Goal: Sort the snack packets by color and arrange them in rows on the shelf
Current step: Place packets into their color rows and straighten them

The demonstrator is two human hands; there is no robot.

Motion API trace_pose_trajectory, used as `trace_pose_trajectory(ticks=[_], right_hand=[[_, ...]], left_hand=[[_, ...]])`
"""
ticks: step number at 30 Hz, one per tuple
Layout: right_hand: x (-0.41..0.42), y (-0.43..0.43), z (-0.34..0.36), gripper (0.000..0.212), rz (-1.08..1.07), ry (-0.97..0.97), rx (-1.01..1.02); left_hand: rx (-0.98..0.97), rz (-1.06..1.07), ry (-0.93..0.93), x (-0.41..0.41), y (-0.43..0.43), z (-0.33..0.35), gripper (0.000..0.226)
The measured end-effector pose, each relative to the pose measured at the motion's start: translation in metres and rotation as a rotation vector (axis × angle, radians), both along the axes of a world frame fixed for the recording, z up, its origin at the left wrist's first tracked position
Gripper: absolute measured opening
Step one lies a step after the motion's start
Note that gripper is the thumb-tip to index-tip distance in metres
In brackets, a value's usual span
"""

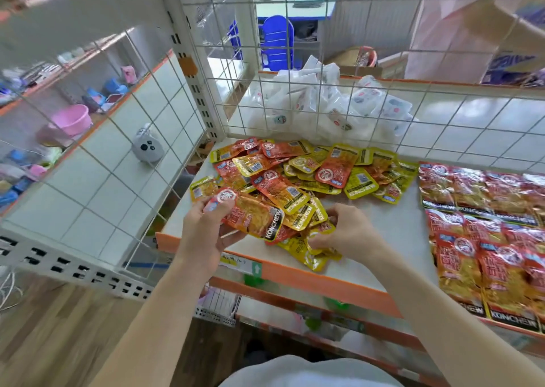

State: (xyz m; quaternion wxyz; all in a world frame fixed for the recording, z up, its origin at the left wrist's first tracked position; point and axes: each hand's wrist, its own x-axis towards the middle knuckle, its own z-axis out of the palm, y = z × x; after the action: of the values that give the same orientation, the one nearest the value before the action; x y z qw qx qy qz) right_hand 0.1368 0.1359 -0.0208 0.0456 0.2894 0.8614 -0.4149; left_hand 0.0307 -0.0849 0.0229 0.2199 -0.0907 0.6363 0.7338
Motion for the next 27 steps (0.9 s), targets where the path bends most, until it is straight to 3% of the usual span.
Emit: trace_pose_trajectory(ticks=[6, 10, 15, 19, 21, 23, 27], right_hand=[[-0.013, -0.007, 0.0, 0.017, -0.097, 0.081, -0.02], [-0.006, 0.006, -0.005, 0.015, -0.244, 0.082, -0.092], [0.019, 0.024, -0.005, 0.007, -0.352, 0.138, -0.25], [0.047, 0.027, 0.011, 0.04, -0.318, 0.412, -0.567], [0.054, 0.025, 0.019, 0.041, -0.24, 0.546, -0.794], [0.058, 0.024, 0.024, 0.045, -0.201, 0.595, -0.936], [0.065, 0.02, 0.029, 0.094, -0.143, 0.553, -0.999]], left_hand=[[0.04, -0.049, 0.005, 0.01, 0.007, -0.003, 0.033], [0.129, -0.077, 0.02, 0.012, 0.008, -0.003, 0.042], [0.172, -0.14, 0.043, 0.017, 0.016, -0.003, 0.034], [0.163, -0.151, 0.05, 0.026, 0.029, -0.004, 0.022], [0.148, -0.154, 0.05, 0.03, 0.035, -0.004, 0.02], [0.142, -0.16, 0.043, 0.033, 0.04, -0.004, 0.02], [0.129, -0.177, 0.043, 0.038, 0.046, -0.003, 0.02]])
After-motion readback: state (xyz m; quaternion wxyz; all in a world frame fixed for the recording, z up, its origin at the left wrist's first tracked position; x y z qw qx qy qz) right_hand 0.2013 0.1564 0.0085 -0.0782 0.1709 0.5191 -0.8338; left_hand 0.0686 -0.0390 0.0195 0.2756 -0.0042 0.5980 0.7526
